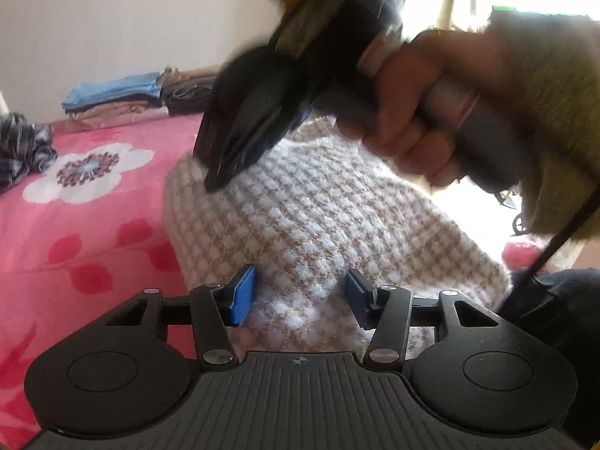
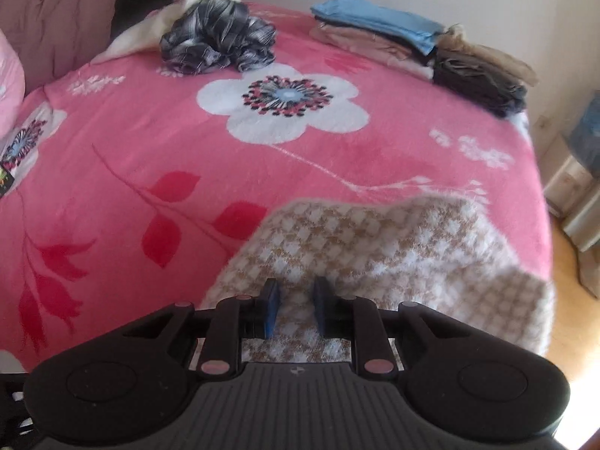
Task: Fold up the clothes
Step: 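Press the right gripper down onto the folded cardigan to flatten it, then press the right gripper along the cardigan beside the open left gripper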
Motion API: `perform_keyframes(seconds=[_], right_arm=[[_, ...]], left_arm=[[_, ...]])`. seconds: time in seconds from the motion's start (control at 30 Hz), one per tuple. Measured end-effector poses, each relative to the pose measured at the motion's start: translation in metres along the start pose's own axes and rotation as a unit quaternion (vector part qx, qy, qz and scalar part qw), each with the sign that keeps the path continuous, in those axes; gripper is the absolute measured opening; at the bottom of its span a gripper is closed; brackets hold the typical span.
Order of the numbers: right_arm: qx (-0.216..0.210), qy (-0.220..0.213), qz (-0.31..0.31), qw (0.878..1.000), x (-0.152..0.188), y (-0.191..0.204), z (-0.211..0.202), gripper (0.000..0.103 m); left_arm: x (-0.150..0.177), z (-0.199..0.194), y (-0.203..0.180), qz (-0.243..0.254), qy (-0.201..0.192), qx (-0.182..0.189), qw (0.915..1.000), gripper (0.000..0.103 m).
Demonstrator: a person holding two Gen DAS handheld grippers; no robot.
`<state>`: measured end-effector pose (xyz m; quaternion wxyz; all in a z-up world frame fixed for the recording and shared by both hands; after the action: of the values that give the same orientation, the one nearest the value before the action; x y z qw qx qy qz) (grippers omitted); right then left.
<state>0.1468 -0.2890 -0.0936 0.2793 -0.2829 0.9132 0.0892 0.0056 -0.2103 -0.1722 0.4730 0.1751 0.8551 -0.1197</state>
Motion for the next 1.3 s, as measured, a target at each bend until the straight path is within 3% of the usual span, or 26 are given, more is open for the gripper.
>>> perform_keyframes(seconds=[0.13, 0.27, 0.4, 0.53, 0.67, 0.73, 0.8, 0.93, 1.07, 1.2, 1.3], right_arm=[[-0.020, -0.027, 0.012, 0.999, 0.005, 0.001, -0.055, 0.021], [-0.010, 0.056, 0.015, 0.998, 0.050, -0.002, -0.007, 0.021], [-0.003, 0.035, 0.030, 0.999, 0.056, -0.002, -0.004, 0.021], [0.004, 0.022, 0.032, 0.999, 0.053, 0.001, -0.033, 0.021], [-0.035, 0.014, 0.068, 0.997, 0.061, -0.002, -0.063, 0.021], [-0.021, 0.039, 0.057, 0.997, 0.078, 0.000, -0.044, 0.021], [-0.012, 0.039, 0.056, 0.998, 0.093, -0.002, -0.022, 0.020], [-0.024, 0.033, 0.100, 0.994, 0.091, -0.013, -0.021, 0.019], [-0.007, 0.016, 0.087, 0.996, 0.090, -0.008, -0.061, 0.022], [-0.018, 0.034, 0.056, 0.998, 0.111, 0.009, -0.077, 0.021], [0.045, 0.080, -0.003, 0.996, 0.150, 0.021, -0.027, 0.020]], left_arm=[[-0.003, -0.010, 0.002, -0.009, 0.012, -0.001, 0.9999, 0.051], [0.006, 0.004, -0.010, 0.040, 0.038, -0.020, 0.9983, 0.052], [0.008, -0.001, -0.015, 0.063, 0.023, -0.021, 0.9975, 0.053], [0.005, -0.021, -0.010, 0.060, 0.032, -0.018, 0.9975, 0.053], [0.009, -0.027, -0.006, 0.058, 0.052, -0.011, 0.9969, 0.053], [0.013, -0.018, -0.009, 0.062, 0.069, -0.010, 0.9956, 0.053], [0.018, -0.008, -0.012, 0.068, 0.083, -0.010, 0.9942, 0.053], [0.019, -0.020, -0.015, 0.091, 0.066, -0.014, 0.9935, 0.053], [0.012, -0.046, 0.002, 0.067, 0.070, -0.015, 0.9952, 0.053], [0.013, -0.049, 0.010, 0.070, 0.082, -0.028, 0.9937, 0.053], [0.014, -0.038, 0.008, 0.073, 0.096, -0.034, 0.9922, 0.052]])
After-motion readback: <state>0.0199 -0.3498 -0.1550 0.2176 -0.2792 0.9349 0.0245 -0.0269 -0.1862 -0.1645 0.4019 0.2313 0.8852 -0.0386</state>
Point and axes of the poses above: each gripper's, at about its wrist camera, not at the fingertips, and z roughly the way its jaws point, y to its left, x to its underside, the point moved 3 cm from there along z, roughly the way its jaws point, and after that the axes turned 7 degrees about -x, right-handed, at the moved point
